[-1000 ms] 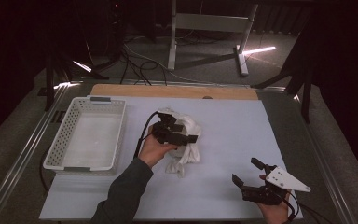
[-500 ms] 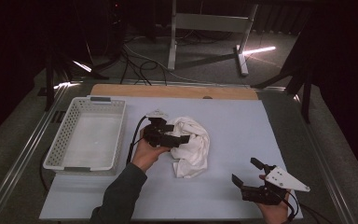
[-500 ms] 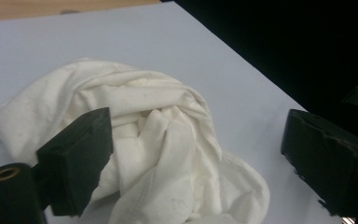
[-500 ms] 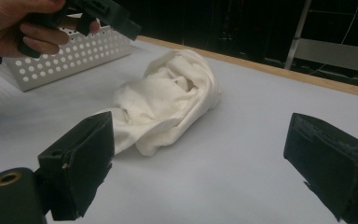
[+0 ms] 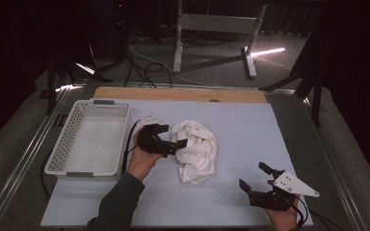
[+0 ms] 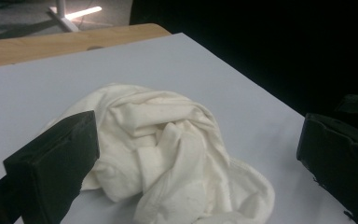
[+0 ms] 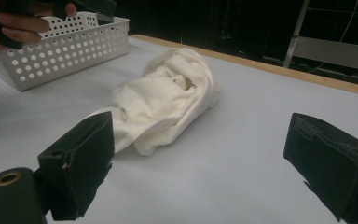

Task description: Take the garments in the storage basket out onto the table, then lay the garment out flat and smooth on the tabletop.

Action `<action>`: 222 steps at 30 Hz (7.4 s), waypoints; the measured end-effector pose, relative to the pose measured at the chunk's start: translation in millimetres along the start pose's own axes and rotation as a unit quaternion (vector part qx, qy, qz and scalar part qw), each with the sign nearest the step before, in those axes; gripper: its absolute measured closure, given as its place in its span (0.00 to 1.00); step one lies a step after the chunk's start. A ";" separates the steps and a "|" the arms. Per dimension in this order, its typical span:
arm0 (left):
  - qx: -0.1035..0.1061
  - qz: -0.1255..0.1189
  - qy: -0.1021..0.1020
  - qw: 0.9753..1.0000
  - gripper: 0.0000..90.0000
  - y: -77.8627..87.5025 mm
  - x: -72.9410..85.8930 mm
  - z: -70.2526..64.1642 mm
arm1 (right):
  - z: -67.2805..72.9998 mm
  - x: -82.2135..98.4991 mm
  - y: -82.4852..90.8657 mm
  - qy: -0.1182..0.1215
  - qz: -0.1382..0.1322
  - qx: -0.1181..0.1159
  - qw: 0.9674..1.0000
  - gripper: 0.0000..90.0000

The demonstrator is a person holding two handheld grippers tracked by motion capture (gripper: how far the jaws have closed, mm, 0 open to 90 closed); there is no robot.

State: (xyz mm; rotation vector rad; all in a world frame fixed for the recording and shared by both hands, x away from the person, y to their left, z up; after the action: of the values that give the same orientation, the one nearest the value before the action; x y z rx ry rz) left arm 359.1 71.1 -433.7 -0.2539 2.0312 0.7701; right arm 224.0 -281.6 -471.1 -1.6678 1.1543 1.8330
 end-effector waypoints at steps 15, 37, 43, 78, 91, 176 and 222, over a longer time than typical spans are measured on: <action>-0.017 -0.037 -0.014 0.999 0.00 22.1 8.3 2.6 | 1.4 -1.4 -1.5 -0.003 -0.002 -0.004 1.000 0.09; -0.035 -0.060 -0.042 0.997 0.00 48.0 5.4 -1.9 | 35.9 -31.5 -65.5 0.020 0.037 -0.074 0.996 0.12; -0.033 -0.062 -0.049 0.996 0.00 50.1 5.4 -5.9 | 56.8 -35.7 -93.7 0.045 0.060 -0.105 0.992 0.18; -0.027 -0.067 -0.047 0.996 0.00 54.3 5.5 -9.3 | 23.5 -24.9 -81.9 0.069 0.149 -0.083 0.983 0.97; -0.027 -0.063 -0.045 0.997 0.00 51.0 7.3 -9.0 | -34.5 -15.1 -51.7 0.009 0.140 0.005 0.990 0.97; 0.010 -0.005 -0.052 0.999 0.06 -9.3 21.3 -26.7 | -27.3 -20.1 -86.2 0.052 0.218 0.113 0.968 0.94; -0.093 0.159 -0.020 0.983 0.55 -91.0 56.1 25.0 | -35.5 -40.1 -70.8 0.043 0.162 0.118 0.979 0.94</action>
State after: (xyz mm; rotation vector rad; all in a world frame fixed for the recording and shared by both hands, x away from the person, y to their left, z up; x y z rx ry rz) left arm 386.9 21.7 -527.7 -0.0171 1.9884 1.1566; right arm 308.0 -259.6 -452.3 -1.5053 1.6923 1.7323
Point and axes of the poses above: each handheld gripper's, and its own axes: y roughly backward along the jaws, x roughly out of its underside, z roughly to its left, the point moved 2 cm from there along -y, roughly forward along the jaws, and after that the axes turned 4 degrees about y, right-handed, at the moved point
